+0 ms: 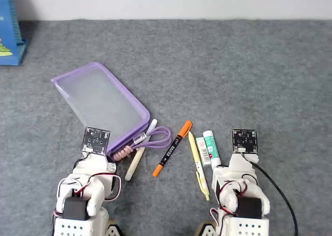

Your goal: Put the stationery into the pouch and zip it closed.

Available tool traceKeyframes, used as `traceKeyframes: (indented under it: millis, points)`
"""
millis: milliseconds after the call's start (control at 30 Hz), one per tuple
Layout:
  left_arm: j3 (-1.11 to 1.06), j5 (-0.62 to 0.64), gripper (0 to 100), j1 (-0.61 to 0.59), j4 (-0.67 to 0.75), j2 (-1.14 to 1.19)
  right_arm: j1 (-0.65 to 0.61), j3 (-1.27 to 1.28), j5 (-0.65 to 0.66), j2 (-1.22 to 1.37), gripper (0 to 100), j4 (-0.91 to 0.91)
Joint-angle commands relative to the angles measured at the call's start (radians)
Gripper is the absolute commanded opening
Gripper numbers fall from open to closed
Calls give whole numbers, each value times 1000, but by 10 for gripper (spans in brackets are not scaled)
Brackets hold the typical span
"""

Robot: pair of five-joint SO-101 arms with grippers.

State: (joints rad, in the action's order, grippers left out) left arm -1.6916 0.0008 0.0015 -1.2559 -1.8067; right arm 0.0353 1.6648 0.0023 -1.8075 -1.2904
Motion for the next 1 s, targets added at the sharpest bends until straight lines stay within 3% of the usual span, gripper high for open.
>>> traceKeyframes:
  millis: [0, 700, 800, 967]
  points:
    - [8, -9, 13, -8, -3, -11, 7, 18, -11, -5, 9, -7]
    - [8, -9, 13, -8, -3, -11, 4, 18, -6, -5, 11, -7]
    - [8, -9, 13, -8, -3, -11, 25, -2, 106, -5, 11, -7]
    - [8, -9, 13, -8, -3, -11, 173, -60, 419, -7, 11, 5]
